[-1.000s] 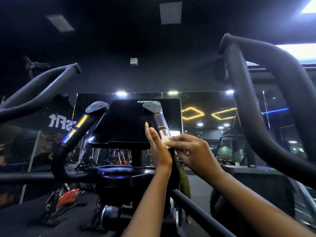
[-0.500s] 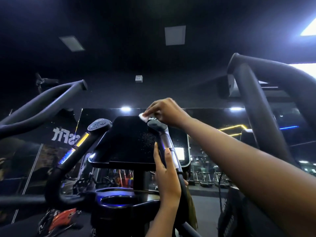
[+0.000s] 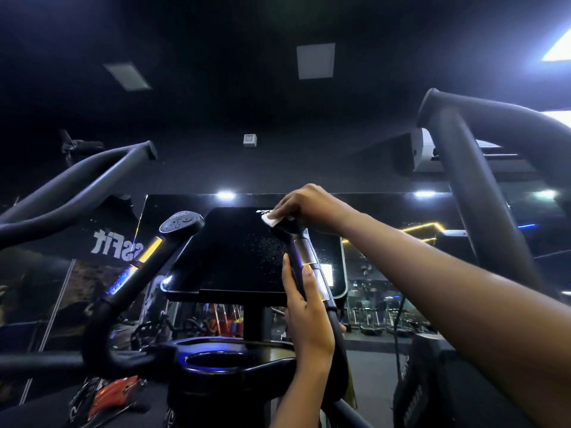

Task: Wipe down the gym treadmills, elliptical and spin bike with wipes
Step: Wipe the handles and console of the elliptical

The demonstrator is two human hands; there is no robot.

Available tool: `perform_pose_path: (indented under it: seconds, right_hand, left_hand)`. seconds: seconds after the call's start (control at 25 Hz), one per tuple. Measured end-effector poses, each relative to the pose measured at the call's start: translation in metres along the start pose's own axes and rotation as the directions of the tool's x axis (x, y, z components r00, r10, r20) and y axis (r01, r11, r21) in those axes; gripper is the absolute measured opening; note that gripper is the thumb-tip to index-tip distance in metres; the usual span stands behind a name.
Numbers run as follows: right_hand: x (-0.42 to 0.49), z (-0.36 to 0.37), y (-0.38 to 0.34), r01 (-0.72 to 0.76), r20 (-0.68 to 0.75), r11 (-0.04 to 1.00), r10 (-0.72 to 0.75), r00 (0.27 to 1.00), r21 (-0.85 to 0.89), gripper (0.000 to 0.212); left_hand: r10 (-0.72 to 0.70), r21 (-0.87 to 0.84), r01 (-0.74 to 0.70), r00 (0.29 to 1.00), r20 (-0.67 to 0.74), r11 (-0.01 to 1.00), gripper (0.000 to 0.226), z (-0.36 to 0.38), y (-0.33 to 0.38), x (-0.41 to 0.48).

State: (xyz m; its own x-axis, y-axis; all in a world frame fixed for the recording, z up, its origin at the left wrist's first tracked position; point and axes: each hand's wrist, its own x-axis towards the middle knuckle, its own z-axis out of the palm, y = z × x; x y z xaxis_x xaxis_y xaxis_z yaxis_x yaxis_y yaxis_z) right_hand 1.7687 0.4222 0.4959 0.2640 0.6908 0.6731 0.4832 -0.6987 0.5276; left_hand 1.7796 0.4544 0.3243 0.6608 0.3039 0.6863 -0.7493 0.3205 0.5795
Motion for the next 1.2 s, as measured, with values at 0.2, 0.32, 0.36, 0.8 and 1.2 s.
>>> perform_pose_path:
  seconds: [0.2,0.32,0.36,0.8,1.2]
  right_hand:
    - [-0.047,0.01,-0.002,-0.047,-0.209,0.996,0.063,0.976,0.081,0.036]
    - [-0.064,0.008,-0.012,-0.061,-0.226,0.995,0.078,0.971,0.084,0.031]
    - [-0.062,0.005,-0.014,-0.043,-0.238,0.994,0.066,0.969,0.102,0.031]
    - [0.01,0.001,0.01,-0.21,0.114,0.97,0.224,0.968,-0.121,0.034]
    - [-0.069,0.039,-0.01,-0.368,-0.164,0.555,0.689,0.706,0.746,0.034]
  left_hand:
    - [-0.037,-0.022,0.037,0.999,0.004,0.999,0.047,0.004,0.001,-0.006]
    - [-0.011,-0.033,0.011,1.0,0.015,0.999,0.051,0.003,0.004,-0.009]
    - [0.01,-0.034,-0.01,1.0,0.006,0.999,0.052,0.002,0.006,-0.009]
    - [0.032,-0.029,-0.032,0.999,0.003,0.999,0.076,0.001,0.01,-0.007]
    - [0.067,0.009,-0.067,0.998,-0.008,0.998,0.047,0.0,0.016,-0.01]
